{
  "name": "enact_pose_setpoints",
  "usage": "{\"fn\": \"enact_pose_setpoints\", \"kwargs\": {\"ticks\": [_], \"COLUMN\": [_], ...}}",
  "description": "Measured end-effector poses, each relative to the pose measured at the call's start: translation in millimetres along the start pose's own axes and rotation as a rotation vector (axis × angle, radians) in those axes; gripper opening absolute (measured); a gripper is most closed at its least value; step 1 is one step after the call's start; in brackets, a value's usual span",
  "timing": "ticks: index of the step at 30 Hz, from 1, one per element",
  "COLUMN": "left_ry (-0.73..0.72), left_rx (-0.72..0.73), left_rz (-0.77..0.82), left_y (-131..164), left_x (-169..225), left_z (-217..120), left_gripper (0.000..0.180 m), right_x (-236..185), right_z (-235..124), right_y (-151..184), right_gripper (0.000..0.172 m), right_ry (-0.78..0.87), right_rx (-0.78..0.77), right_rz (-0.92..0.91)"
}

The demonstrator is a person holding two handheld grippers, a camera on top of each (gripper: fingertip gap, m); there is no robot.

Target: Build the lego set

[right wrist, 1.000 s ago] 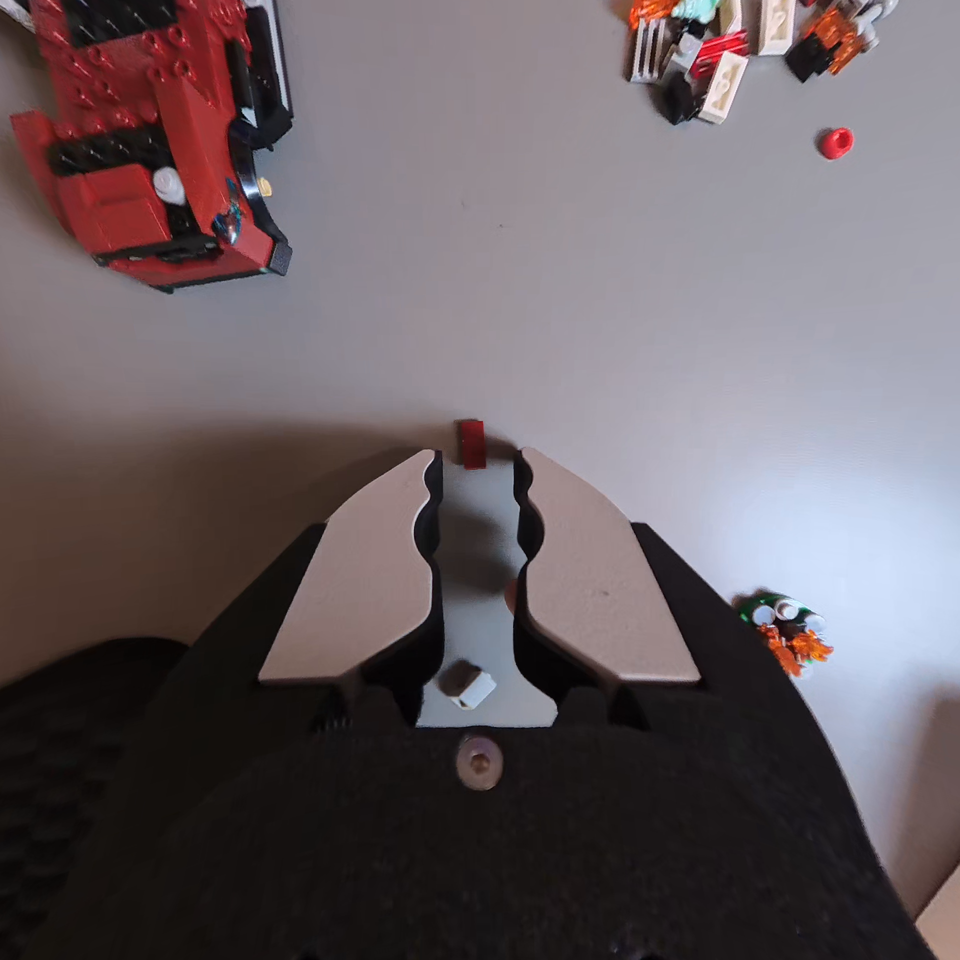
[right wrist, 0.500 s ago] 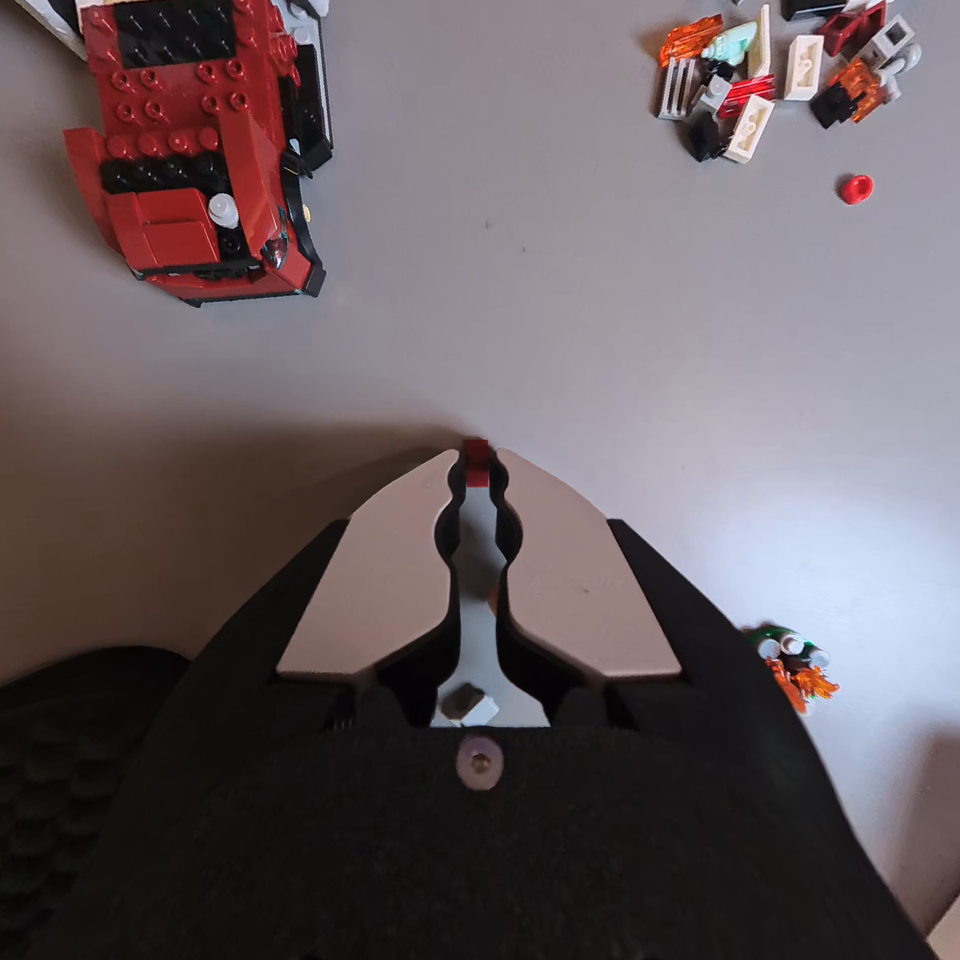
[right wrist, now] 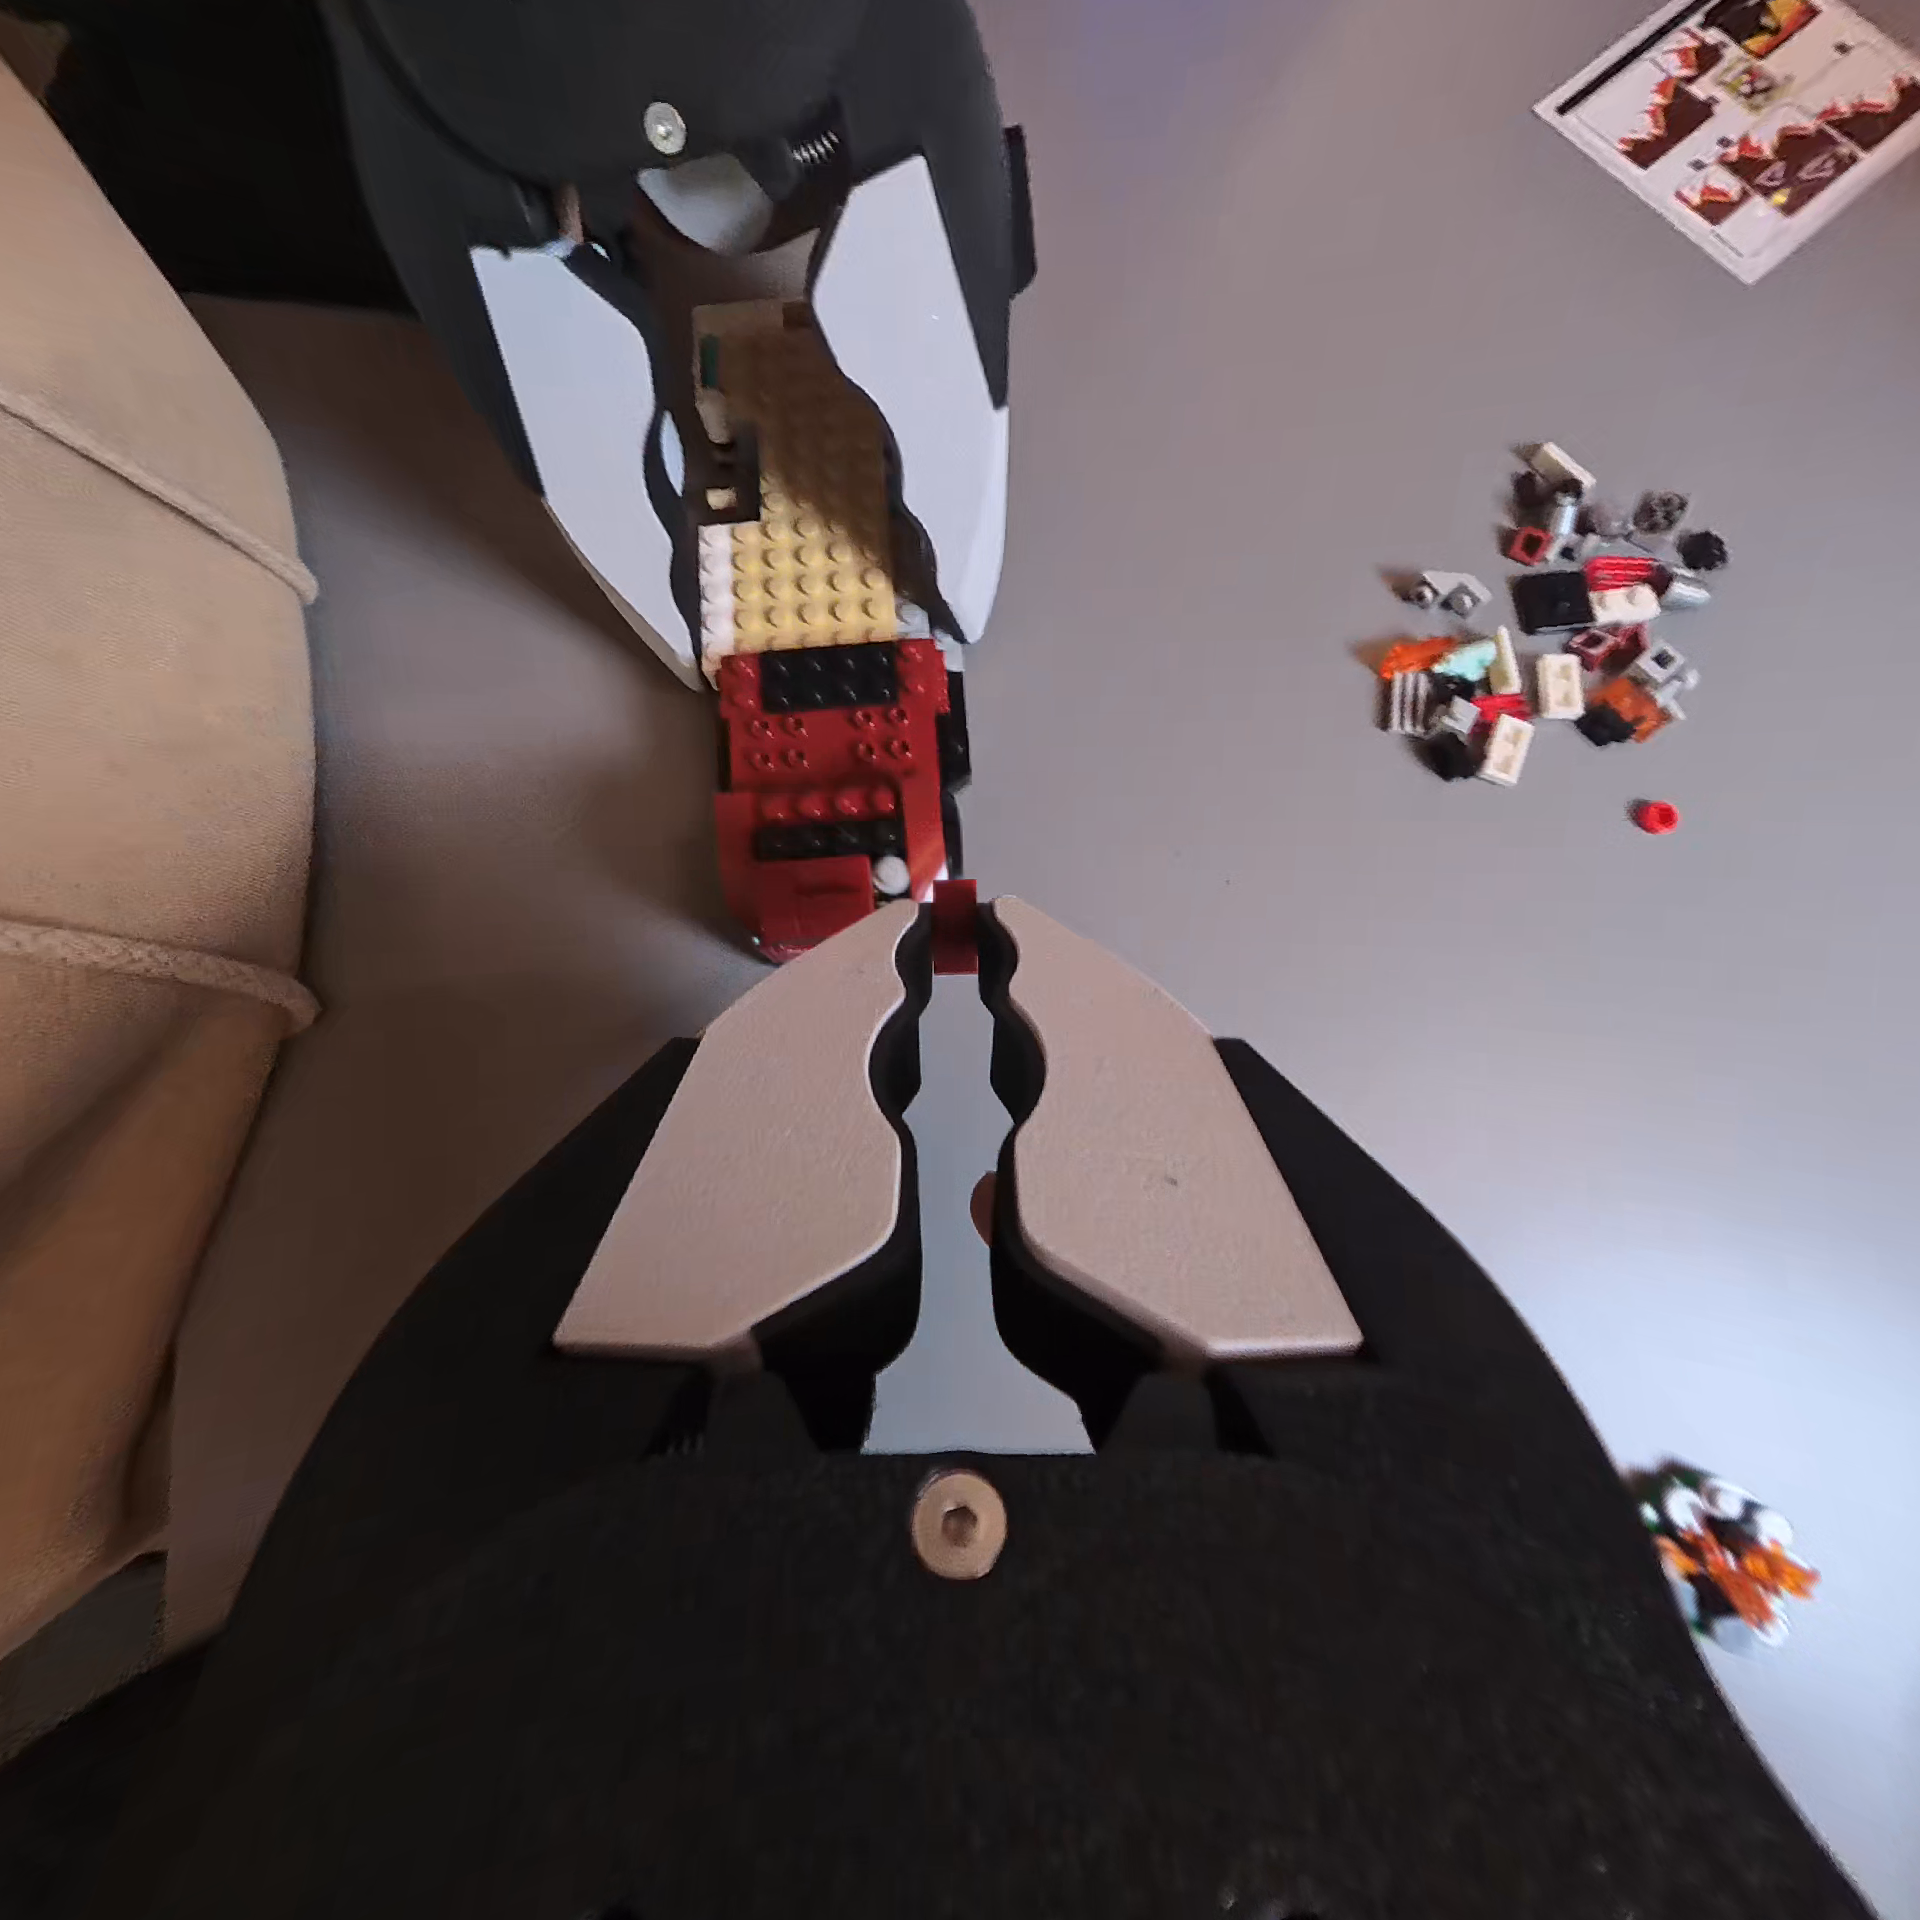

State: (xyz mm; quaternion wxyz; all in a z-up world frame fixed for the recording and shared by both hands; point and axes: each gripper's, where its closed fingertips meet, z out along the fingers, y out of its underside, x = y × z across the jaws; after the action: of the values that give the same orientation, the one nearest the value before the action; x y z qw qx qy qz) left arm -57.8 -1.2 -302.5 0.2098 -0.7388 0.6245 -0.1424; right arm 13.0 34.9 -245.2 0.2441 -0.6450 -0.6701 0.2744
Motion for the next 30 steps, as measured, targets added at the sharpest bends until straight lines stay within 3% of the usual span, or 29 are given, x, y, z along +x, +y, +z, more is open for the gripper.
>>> {"fn": "enact_pose_setpoints", "kwargs": {"ticks": [14,24,30], "left_ry": [-0.008,-0.005,0.006], "left_rx": [0.037,0.048,0.072], "left_rz": [-0.001,-0.006,0.012], "left_y": [-1,-2,-5], "left_x": [0,-1,0], "left_z": [0,1,2], "left_gripper": [0.069,0.084,0.074], "right_x": [-14,-15,-16], "right_z": [24,23,21], "right_y": [6,8,9], "right_gripper": [0.008,0.01,0.012], "right_ry": [-0.071,-0.1,-0.104], "right_rx": [-0.05,-0.041,-0.031], "right_rz": [0.043,0.056,0.058]}}
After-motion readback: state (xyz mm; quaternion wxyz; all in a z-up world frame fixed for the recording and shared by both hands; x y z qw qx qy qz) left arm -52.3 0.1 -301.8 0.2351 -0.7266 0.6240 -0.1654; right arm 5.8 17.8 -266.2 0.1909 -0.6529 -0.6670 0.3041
